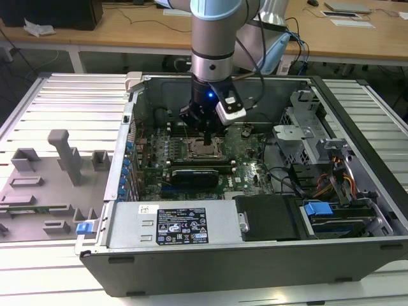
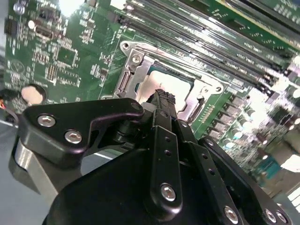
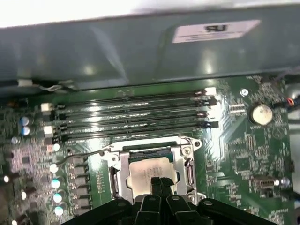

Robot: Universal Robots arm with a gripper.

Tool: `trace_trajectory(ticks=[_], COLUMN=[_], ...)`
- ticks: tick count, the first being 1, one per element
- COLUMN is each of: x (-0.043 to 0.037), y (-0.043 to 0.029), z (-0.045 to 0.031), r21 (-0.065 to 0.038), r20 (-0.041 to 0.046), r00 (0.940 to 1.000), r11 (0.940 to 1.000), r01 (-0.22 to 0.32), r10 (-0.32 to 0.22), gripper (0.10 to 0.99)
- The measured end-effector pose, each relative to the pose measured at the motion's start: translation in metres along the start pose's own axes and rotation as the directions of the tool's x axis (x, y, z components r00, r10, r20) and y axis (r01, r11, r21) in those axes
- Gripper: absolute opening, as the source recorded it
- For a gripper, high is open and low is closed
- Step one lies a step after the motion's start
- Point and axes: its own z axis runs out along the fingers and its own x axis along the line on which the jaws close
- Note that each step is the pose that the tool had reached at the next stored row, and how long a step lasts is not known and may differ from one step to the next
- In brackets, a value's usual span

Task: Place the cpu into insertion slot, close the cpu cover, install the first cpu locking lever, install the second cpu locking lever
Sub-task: 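Close the cpu cover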

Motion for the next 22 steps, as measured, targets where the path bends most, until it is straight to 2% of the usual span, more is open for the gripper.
trace_trajectory(ticks=[5,7,10,15,17,18,22], x=[0.0000,0.0003,0.0037,0.0186,0.0217,0.0258,0.0274], y=[0.0000,-0.0001,-0.0014,-0.0079,-0.0084,-0.0087,-0.0088], z=[0.0004,0.0005,0.0007,0.0028,0.0038,0.0051,0.0076], r21=[-0.003,-0.003,-0.003,-0.003,-0.003,-0.005,-0.008], r20=[0.0072,0.0152,0.0319,0.0348,0.0350,0.0350,0.0359], r00=[0.9968,0.9957,0.9946,0.9939,0.9936,0.9925,0.9850], r11=[0.9968,0.9958,0.9951,0.9945,0.9941,0.9931,0.9856], r01=[0.080,0.091,0.099,0.104,0.108,0.117,0.169], r10=[-0.080,-0.091,-0.099,-0.104,-0.108,-0.117,-0.169], gripper=[0.106,0.106,0.106,0.106,0.106,0.106,0.106])
